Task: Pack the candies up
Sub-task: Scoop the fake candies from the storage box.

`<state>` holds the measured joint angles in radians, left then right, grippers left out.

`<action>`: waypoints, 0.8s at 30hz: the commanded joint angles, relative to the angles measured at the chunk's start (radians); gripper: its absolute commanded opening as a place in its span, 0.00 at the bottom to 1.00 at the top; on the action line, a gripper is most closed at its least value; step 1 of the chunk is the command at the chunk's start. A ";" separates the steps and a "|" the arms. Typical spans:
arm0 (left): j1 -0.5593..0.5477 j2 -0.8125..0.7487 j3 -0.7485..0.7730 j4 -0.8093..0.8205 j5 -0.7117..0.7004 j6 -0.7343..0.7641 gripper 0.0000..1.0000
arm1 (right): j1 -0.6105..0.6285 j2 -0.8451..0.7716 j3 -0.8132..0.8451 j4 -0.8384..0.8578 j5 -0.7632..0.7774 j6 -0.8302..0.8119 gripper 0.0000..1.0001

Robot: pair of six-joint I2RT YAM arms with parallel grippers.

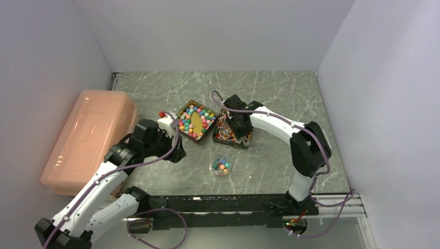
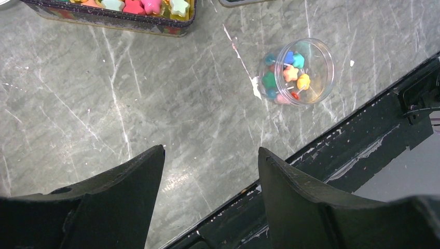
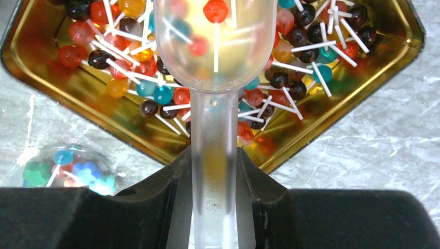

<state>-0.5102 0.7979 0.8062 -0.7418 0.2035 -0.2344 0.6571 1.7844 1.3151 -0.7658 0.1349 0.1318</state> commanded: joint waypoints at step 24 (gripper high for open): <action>-0.003 -0.002 0.005 0.024 -0.014 -0.019 0.72 | 0.110 -0.361 -0.138 -0.134 0.095 0.151 0.00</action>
<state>-0.5102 0.8024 0.8062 -0.7418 0.2024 -0.2344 0.7341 1.4876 1.1873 -0.8776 0.1898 0.2340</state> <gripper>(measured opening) 0.721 0.320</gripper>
